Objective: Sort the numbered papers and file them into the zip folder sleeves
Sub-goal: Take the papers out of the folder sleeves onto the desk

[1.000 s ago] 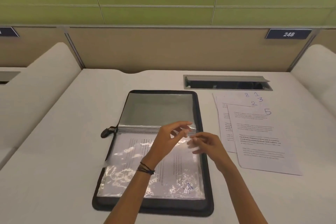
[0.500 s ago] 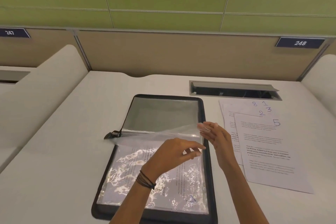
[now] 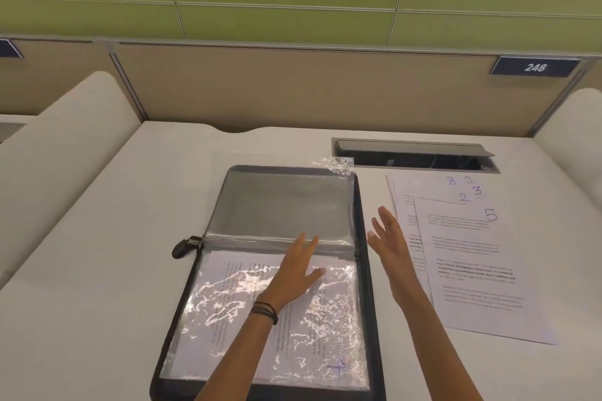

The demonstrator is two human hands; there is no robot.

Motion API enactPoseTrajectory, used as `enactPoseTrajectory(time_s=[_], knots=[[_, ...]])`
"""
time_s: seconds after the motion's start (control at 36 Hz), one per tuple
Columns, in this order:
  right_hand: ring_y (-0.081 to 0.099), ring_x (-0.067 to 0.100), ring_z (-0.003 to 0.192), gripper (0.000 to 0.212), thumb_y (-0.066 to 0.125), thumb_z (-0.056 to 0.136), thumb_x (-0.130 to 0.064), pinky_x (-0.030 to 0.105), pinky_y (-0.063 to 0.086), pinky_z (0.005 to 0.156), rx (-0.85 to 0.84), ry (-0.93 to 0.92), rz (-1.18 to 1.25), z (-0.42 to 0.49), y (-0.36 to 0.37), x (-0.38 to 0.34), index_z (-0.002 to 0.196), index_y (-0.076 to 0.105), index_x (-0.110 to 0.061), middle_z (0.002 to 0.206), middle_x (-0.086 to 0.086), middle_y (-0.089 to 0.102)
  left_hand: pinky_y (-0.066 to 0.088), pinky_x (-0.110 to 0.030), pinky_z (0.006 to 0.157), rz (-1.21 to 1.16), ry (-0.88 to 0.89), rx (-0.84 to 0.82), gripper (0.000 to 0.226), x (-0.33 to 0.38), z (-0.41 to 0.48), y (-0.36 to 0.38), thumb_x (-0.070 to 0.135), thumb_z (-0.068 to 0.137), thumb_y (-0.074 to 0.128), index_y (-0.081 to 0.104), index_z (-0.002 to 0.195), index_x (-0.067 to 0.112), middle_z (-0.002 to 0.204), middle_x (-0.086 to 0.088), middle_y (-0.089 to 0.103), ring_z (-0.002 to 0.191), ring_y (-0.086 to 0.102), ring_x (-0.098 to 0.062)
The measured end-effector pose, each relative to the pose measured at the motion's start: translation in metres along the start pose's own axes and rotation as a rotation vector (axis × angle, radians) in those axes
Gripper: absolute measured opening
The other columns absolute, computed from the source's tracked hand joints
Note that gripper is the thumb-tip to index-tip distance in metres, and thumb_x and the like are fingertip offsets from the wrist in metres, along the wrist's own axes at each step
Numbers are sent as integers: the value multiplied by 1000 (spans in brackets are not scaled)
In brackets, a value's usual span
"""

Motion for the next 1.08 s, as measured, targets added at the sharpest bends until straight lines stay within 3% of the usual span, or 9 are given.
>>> enactPoseTrajectory(time_s=[0.08,0.19,0.25,0.39,0.47,0.75,0.89,1.08], knots=[[46,4,123,43,53,94,-27,28,40,101,25,79,-20,-1,-7,24,136,42,-28,138,-15,45,-1,-40,119,22,10,56,63,-5,-2,15,41,97,46,14,149,27,159,-2,-6,146,-8,-21],[60,15,103,17,52,95,-10,14,52,70,10,166,-92,-7,-5,47,105,61,-21,107,-6,63,-18,-32,113,101,22,176,75,-11,-6,33,77,81,13,9,145,37,155,5,-13,145,-13,-15],[61,16,98,18,51,94,-7,15,50,68,-10,223,-142,-11,-3,63,101,62,-19,101,-4,65,-20,-30,112,135,23,215,77,-15,-5,37,78,79,4,11,145,38,154,7,-12,145,-12,-15],[60,8,98,17,54,93,-12,21,49,85,21,202,-276,-19,-4,93,107,64,-16,104,-5,65,-17,-32,114,152,15,227,81,-20,-2,41,78,79,-4,18,145,38,154,7,-12,145,-10,-17],[59,7,97,17,54,93,-13,13,44,82,36,196,-290,-22,-4,97,107,63,-15,105,-5,64,-12,-34,117,144,2,226,78,-22,-2,43,79,77,-10,12,142,42,155,5,-10,146,-9,-18],[61,5,89,15,56,92,-11,4,45,69,87,152,-317,-21,-2,98,103,64,-16,98,-10,65,-13,-27,113,110,12,241,78,-21,-3,41,72,82,-3,23,145,36,156,4,-2,146,-4,-18],[62,7,84,15,57,90,-5,2,45,69,105,135,-348,-19,-2,99,101,63,-14,92,-8,65,-10,-25,113,88,-1,255,87,-20,-3,37,73,78,-13,29,145,35,158,2,6,147,1,-17],[62,9,86,24,59,86,2,9,47,70,82,108,-419,-19,-2,95,86,62,-22,92,-6,65,-1,-25,114,83,9,252,75,-20,0,28,66,83,-2,34,142,38,157,5,16,146,8,-14]])
Point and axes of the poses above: each hand's wrist, its own z-axis towards the middle knuckle, its own y-axis out of the palm, x = y × z, the point moved 6 cm from there along z, towards the middle knuckle
